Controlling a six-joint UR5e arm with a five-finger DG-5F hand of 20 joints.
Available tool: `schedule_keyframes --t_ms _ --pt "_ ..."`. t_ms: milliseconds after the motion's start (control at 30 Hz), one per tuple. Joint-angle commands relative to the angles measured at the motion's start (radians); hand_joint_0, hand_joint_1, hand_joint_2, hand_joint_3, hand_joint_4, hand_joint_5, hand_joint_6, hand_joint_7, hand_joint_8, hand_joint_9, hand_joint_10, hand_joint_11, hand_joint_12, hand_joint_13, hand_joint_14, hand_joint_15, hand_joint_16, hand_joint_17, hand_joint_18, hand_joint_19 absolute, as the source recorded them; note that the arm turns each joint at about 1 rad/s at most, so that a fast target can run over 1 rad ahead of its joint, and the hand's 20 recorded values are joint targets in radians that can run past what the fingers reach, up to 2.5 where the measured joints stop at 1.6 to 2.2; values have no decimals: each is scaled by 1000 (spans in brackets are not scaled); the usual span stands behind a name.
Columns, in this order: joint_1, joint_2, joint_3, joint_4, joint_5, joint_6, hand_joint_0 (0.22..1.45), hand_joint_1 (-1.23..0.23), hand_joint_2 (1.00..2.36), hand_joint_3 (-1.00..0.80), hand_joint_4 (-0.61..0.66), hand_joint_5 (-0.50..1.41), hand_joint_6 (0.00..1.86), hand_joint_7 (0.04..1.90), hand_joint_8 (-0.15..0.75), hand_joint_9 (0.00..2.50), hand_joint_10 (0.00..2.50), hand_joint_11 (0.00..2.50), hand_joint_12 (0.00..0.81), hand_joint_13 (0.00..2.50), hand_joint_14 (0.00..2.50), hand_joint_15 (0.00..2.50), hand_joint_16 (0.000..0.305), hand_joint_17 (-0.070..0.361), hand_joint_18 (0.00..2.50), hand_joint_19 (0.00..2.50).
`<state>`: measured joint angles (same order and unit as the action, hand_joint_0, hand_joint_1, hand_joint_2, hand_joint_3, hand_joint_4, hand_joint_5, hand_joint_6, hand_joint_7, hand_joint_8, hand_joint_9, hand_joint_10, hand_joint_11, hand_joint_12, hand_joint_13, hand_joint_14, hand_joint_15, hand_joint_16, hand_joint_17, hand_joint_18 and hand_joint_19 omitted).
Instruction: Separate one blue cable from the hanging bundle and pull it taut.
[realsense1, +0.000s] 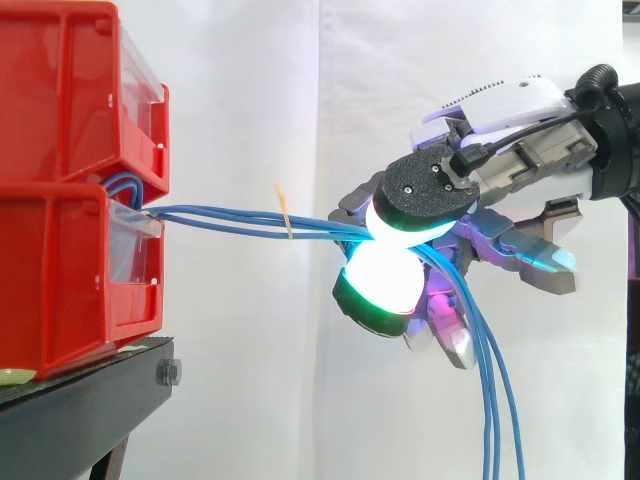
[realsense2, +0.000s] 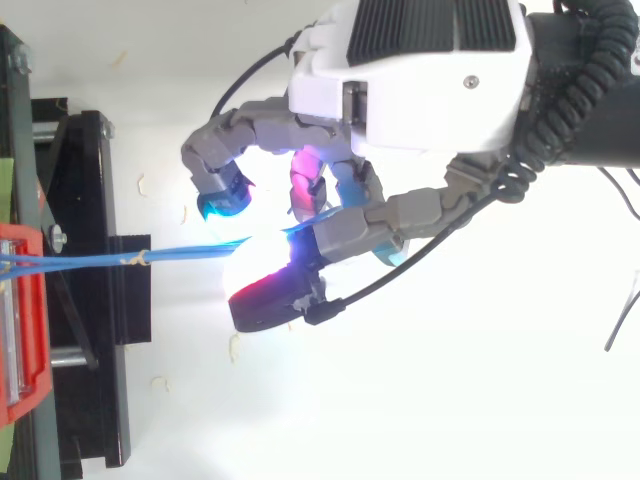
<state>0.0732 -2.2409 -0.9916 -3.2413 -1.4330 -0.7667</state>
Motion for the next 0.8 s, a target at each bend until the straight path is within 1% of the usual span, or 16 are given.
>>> schedule_keyframes --t_ms 0,133,167,200,267,300,333,367,400,433,467,500,567,633,700,767 --pt "-1 0 1 0 0 1 621 -815 1043 -93 52 147 503 1393 140 1931 10 227 277 1241 11 331 62 140 778 393" --pt "0 0 1 -2 0 1 587 -806 1128 -124 66 145 503 1399 148 1929 10 209 279 1240 11 325 65 146 785 385" --pt "0 0 -1 -2 0 1 591 -798 1099 -122 70 145 503 1399 148 1928 8 202 283 1239 11 325 65 146 783 388" --pt "-1 0 -1 -2 0 1 618 -782 1002 -154 77 144 502 1403 147 1921 11 230 276 1229 11 338 63 142 765 407" --pt "0 0 1 -2 0 1 605 -728 1008 -261 80 141 501 1408 136 1901 10 247 259 1202 12 357 58 131 715 442" --pt "0 0 -1 0 0 1 572 -659 1009 -383 65 135 505 1417 103 1858 14 304 226 1148 15 402 48 109 619 521" --pt "0 0 -1 0 0 1 557 -625 1005 -445 68 136 505 1408 110 1862 12 296 226 1151 15 405 49 110 625 517" --pt "-1 0 -1 0 0 1 555 -601 1002 -469 64 137 504 1409 102 1872 13 299 227 1153 15 405 49 110 626 516" --pt "-1 1 1 0 0 1 549 -540 1000 -500 60 138 502 1406 102 1869 12 290 225 1157 17 403 49 111 628 513" --pt "0 0 1 0 0 1 522 -435 1000 -500 55 142 501 1393 104 1878 11 268 227 1169 14 395 51 115 644 502" --pt "0 0 1 0 -1 1 521 -426 1000 -500 53 142 500 1395 103 1882 11 267 227 1171 14 395 51 115 645 502" --pt "0 0 -1 2 -1 1 518 -375 1000 -500 40 142 501 1384 103 1887 12 275 229 1178 14 389 51 115 648 505" --pt "0 0 1 2 -1 0 526 -332 1000 -500 19 143 501 1376 94 1905 14 265 221 1183 14 393 49 111 647 509" --pt "0 0 -1 2 -1 0 536 -307 1000 -500 22 143 501 1367 88 1909 12 265 219 1185 16 388 48 109 648 512" --pt "-1 0 -1 2 -1 -2 553 -308 1000 -500 12 142 501 1354 85 1908 12 279 216 1185 14 392 47 106 645 515" --pt "0 0 -1 2 -1 -2 585 -323 1000 -500 2 142 501 1340 64 1947 14 292 211 1210 15 394 45 100 669 524"
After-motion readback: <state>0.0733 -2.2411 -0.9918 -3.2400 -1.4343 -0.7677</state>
